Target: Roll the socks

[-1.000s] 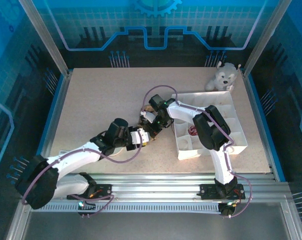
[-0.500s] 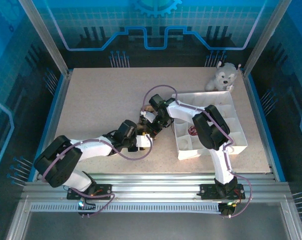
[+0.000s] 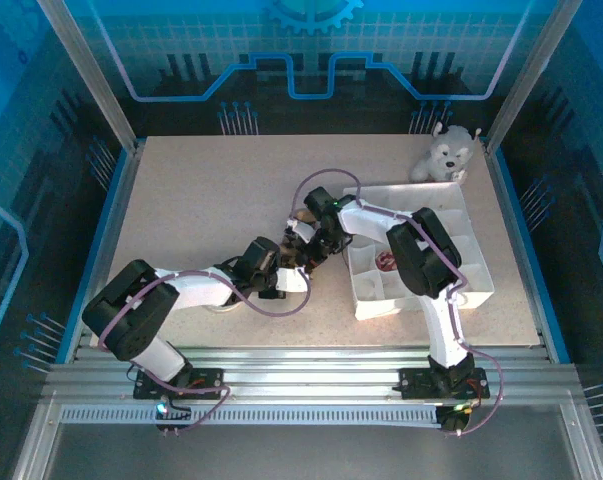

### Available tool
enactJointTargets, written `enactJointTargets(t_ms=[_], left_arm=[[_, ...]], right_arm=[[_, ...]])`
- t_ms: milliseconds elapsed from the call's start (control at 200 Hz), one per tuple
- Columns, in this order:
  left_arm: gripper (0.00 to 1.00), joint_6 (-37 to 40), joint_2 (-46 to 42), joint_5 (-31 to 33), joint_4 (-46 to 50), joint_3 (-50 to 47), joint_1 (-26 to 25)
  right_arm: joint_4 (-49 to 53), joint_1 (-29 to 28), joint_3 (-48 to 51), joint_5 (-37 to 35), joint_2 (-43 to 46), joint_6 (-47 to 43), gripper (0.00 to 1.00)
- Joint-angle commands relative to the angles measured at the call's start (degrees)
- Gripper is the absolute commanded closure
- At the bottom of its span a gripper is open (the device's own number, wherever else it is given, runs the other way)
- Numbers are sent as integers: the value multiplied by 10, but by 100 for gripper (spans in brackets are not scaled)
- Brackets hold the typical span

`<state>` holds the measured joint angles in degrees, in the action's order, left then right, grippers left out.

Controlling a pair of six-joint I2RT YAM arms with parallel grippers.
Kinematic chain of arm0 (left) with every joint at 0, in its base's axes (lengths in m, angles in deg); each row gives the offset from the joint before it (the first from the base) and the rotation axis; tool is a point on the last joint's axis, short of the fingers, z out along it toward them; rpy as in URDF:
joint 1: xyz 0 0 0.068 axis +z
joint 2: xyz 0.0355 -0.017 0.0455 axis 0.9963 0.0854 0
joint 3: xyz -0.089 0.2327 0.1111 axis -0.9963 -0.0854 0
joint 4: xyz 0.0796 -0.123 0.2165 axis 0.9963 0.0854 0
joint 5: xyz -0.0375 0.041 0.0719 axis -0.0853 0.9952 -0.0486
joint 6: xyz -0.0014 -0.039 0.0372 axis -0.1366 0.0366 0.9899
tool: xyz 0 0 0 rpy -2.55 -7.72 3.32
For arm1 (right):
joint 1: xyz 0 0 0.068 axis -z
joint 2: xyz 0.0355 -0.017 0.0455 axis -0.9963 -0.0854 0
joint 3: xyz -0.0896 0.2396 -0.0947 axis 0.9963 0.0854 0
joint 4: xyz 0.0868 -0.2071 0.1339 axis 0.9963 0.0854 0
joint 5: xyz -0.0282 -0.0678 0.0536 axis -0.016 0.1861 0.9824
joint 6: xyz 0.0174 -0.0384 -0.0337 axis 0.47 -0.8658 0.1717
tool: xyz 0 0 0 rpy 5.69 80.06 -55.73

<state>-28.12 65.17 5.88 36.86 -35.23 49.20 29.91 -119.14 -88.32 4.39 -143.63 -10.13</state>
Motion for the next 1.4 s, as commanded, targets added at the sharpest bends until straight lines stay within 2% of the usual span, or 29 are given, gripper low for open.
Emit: enactJointTargets(t_ms=[0, 140, 330, 485, 595, 715, 840, 1051, 1396], left_arm=[[100, -9, 4, -48, 96, 13, 14], [100, -4, 13, -100, 187, 51, 36], [100, 19, 49, -185, 368, 156, 75], [100, -1, 92, -241, 457, 225, 108], [100, -29, 129, -293, 485, 257, 127], [100, -45, 161, -295, 493, 271, 128], [100, -52, 178, -296, 508, 284, 129], [100, -42, 195, -322, 550, 313, 147], [100, -12, 232, -362, 632, 371, 169]], right_arm=[[-28, 15, 55, 3, 25, 23, 84], [-132, 23, 124, -1, 86, 36, 66], [-263, 23, 213, -5, 153, 50, 62], [-396, 22, 301, -5, 206, 56, 61], [-475, 20, 367, -4, 230, 49, 61], [-555, 10, 421, 1, 249, 25, 61], [-635, -7, 467, 9, 255, -17, 55], [-638, -17, 454, 24, 235, -55, 50], [-622, -24, 428, 67, 202, -148, 49]])
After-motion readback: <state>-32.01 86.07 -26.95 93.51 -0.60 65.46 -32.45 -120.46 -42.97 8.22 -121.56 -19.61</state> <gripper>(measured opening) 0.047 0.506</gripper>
